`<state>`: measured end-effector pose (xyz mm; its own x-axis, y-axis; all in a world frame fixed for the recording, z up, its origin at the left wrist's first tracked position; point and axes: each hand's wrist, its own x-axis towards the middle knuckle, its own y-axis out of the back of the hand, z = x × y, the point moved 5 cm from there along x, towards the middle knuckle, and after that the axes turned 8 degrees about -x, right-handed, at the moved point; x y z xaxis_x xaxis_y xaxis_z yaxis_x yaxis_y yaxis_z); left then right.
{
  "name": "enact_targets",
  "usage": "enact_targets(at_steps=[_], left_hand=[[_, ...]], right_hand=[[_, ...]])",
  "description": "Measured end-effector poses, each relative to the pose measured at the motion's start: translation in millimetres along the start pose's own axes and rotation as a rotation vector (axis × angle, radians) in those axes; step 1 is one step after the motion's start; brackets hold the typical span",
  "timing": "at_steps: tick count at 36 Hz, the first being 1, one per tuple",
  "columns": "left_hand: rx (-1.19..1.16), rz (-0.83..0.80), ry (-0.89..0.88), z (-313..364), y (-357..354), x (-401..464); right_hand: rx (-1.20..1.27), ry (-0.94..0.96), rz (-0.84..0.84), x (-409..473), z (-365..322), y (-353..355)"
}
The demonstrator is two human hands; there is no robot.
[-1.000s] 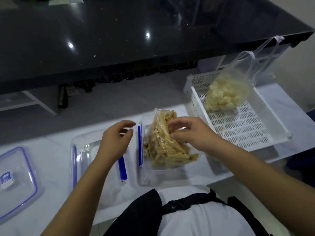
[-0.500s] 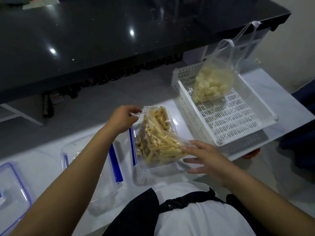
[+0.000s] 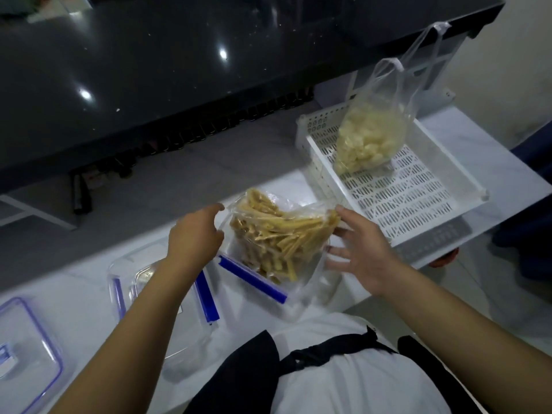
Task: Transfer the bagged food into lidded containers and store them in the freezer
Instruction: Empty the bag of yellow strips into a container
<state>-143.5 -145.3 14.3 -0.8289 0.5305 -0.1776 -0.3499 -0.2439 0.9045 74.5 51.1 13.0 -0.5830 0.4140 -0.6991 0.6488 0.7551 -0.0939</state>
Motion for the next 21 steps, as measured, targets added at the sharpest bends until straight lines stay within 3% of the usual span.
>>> enact_targets(at_steps=[4, 8, 13, 16, 21], left_hand=[[0.010, -0.081, 0.035, -3, -8, -32], [-0.145, -0.132, 0.048, -10, -9, -58], [-0.446, 0.016, -0.102, 2, 10, -61], [-0.476, 0.031, -0.189, 14, 18, -52], [-0.585, 0.051, -0.156, 18, 28, -31]], right_hand=[[-0.192, 0.122, -0.007, 11, -20, -2], [-0.308, 0.218, 0.022, 20, -31, 1], [-0.337, 0.410, 0.112, 21, -47, 4], [-0.372, 0.496, 0.145, 18, -56, 2], [-0.376, 0.604, 0.145, 7, -63, 0]])
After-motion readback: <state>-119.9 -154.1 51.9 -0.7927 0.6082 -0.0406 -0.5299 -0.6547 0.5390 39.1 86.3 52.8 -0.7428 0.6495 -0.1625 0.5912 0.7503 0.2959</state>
